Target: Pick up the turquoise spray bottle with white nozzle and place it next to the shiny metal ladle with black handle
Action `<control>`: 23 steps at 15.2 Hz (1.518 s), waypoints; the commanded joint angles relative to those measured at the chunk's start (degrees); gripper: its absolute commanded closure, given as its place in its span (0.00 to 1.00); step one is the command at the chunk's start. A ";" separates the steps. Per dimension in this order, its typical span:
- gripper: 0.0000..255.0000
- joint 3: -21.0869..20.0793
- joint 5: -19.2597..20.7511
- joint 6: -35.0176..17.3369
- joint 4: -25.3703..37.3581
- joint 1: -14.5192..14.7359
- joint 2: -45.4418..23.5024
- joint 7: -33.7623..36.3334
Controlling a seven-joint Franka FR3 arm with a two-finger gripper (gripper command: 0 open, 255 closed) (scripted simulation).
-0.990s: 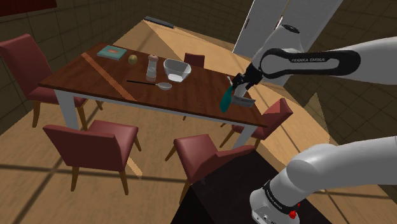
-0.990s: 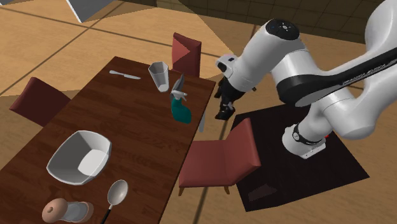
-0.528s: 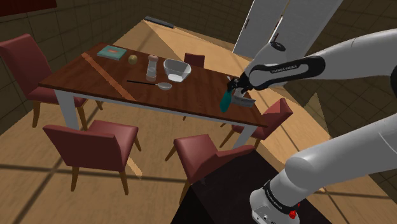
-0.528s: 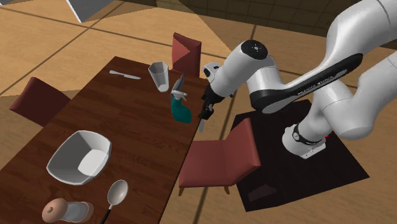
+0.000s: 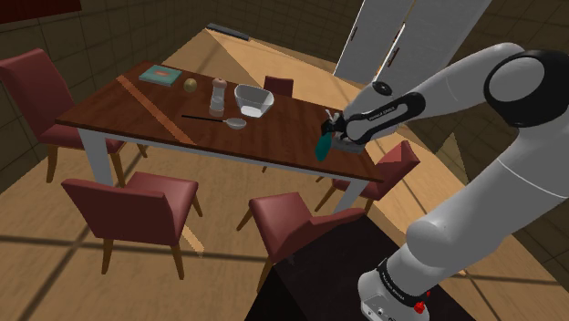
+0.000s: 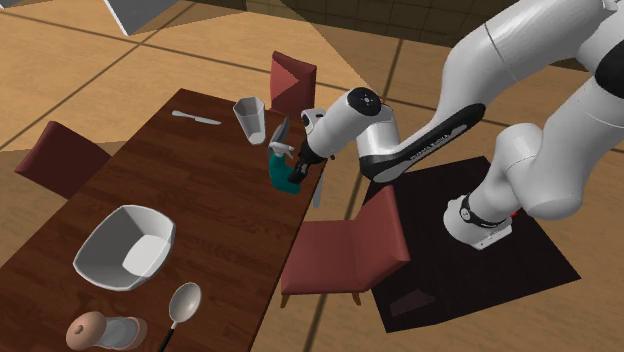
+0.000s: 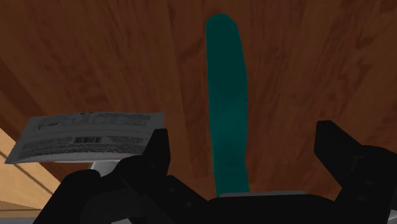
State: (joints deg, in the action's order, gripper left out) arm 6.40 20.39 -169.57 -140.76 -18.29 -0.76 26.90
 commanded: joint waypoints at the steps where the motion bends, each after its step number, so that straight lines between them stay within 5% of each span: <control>1: 0.00 0.48 1.40 -1.95 1.21 -0.33 -2.49 2.03; 15: 0.00 1.58 3.26 -5.47 4.14 -0.01 -8.79 3.89; 16: 1.00 1.58 3.26 -5.47 4.14 -0.02 -8.80 3.89; 23: 1.00 1.59 3.28 -5.47 4.13 0.00 -8.80 3.91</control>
State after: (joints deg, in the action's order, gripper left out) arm 8.01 23.66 -175.04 -136.62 -18.30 -9.55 30.80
